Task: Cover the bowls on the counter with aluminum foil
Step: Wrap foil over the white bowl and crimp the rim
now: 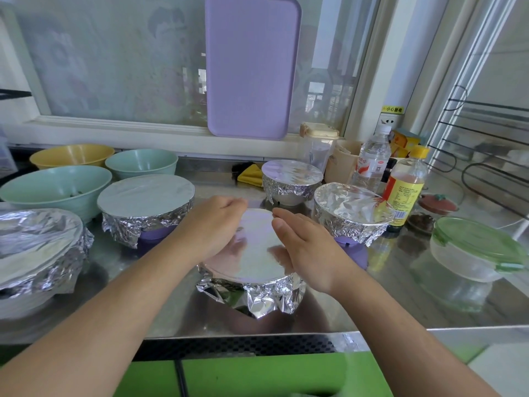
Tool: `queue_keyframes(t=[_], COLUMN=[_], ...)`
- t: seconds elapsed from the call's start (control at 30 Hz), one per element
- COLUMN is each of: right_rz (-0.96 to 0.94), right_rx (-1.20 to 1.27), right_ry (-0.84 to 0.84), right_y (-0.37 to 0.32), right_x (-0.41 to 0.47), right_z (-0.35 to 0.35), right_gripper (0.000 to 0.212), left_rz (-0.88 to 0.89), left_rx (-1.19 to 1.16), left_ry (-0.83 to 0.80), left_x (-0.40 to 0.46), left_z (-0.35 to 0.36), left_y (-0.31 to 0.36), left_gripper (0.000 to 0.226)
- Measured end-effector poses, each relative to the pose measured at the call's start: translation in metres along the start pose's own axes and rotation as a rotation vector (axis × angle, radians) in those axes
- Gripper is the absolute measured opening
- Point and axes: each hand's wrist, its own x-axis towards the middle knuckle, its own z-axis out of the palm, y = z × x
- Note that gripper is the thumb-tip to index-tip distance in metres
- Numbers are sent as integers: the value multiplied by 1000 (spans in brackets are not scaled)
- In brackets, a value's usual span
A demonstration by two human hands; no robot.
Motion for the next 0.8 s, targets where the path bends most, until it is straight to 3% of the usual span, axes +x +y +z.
queue_keyframes(t=[0.13, 0.2, 0.3, 0.37, 0.4, 0.57, 0.8], right_rz=[69, 101, 83, 66, 58, 14, 103], right_rx=[175, 228, 180, 164, 166, 231, 281], right_ry=[88, 161, 376, 528, 551, 368, 319], right_y=[4, 7, 9, 12, 15, 13, 14], right_x=[-6, -13, -36, -56, -67, -96, -89], right_z=[7, 9, 14, 17, 20, 32, 34], right_gripper=[44, 43, 24, 3, 6, 19, 25], left_rz=[125, 198, 227, 197, 181, 121, 91], left_rx=[18, 145, 331, 389, 419, 582, 616], left_ry=[114, 28, -101, -158, -186, -235, -224], left_x=[-31, -51, -69, -71, -71, -59, -52], left_z=[2, 4, 6, 4, 3, 9, 12], left_y=[5, 8, 10, 9, 10, 11, 14], left_gripper=[38, 60, 99, 108, 110, 125, 131])
